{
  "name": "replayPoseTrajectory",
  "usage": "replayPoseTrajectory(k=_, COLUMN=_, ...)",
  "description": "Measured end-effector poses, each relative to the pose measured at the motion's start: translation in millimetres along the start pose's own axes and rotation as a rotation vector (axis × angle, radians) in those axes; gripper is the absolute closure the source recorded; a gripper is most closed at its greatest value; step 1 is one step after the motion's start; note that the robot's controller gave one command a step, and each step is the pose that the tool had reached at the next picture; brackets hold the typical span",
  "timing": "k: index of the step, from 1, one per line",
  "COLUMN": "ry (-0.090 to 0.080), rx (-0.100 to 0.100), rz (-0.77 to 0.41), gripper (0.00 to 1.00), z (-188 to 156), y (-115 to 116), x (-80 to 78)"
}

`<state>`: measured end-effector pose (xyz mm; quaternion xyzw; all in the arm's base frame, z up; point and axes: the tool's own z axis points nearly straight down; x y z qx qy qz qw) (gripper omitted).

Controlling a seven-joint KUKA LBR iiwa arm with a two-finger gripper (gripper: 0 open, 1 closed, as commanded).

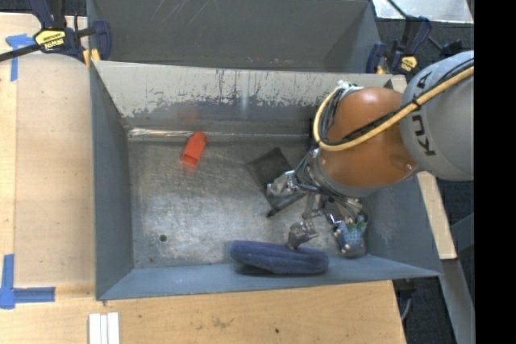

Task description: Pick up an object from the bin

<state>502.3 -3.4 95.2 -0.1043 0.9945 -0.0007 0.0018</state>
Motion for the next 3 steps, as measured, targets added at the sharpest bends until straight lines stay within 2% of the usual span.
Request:
replayPoseTrajectory(k=1, ry=0.002, rx=-0.004, rz=0.182, gripper=0.0, z=21, y=-39, x=-37.0)
replayPoseTrajectory(k=2, ry=-0.026, rx=0.001, rz=0.187, gripper=1.0, z=17, y=-42, x=-43.2)
replayPoseTrajectory(k=3, ry=-0.007, rx=0.002, rz=-0.127, gripper=1.0, z=-149, y=-51, x=-52.6)
